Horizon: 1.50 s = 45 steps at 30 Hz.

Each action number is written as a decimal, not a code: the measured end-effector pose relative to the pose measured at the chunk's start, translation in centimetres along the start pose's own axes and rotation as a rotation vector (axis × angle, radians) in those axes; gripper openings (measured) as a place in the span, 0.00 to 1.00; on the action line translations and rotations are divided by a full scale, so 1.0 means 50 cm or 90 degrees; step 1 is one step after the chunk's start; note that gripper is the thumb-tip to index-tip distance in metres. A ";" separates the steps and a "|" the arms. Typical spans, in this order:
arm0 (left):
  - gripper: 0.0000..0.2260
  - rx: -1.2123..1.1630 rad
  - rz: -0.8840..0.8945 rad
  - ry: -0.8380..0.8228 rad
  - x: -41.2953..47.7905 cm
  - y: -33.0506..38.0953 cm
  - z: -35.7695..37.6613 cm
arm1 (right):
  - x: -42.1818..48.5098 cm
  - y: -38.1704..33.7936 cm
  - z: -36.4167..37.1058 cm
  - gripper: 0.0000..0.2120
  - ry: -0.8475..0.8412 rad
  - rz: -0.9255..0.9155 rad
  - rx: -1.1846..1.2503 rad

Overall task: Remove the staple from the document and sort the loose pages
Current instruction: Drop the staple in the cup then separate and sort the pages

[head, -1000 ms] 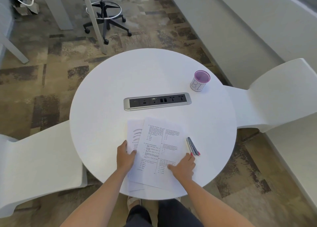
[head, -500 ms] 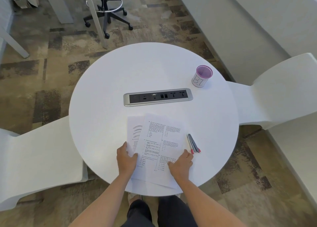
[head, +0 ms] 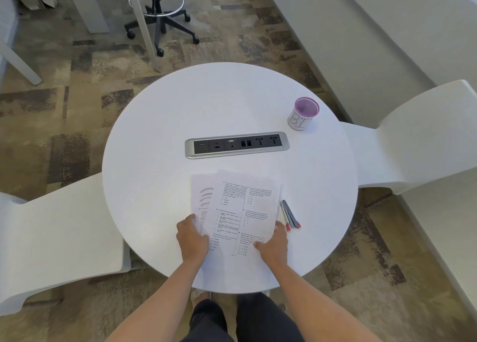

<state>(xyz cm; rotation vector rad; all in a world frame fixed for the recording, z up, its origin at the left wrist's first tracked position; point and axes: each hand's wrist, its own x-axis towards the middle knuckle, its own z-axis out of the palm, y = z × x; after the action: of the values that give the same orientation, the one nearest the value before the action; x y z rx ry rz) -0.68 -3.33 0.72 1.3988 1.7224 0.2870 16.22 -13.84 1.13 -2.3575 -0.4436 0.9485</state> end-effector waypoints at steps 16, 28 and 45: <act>0.27 0.117 -0.098 -0.036 0.015 0.029 -0.007 | -0.008 -0.036 0.033 0.39 -0.060 -0.108 -0.212; 0.22 -0.015 0.011 0.004 0.016 0.010 -0.024 | -0.001 -0.014 0.041 0.27 -0.035 -0.098 -0.067; 0.26 -0.059 0.045 -0.051 0.046 0.020 -0.024 | 0.000 -0.059 0.051 0.38 -0.150 -0.123 -0.245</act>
<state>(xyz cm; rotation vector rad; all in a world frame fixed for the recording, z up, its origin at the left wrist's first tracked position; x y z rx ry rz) -0.86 -0.58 0.98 1.3866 1.5766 0.3411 14.13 -10.57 1.37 -2.4823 -1.0075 1.1342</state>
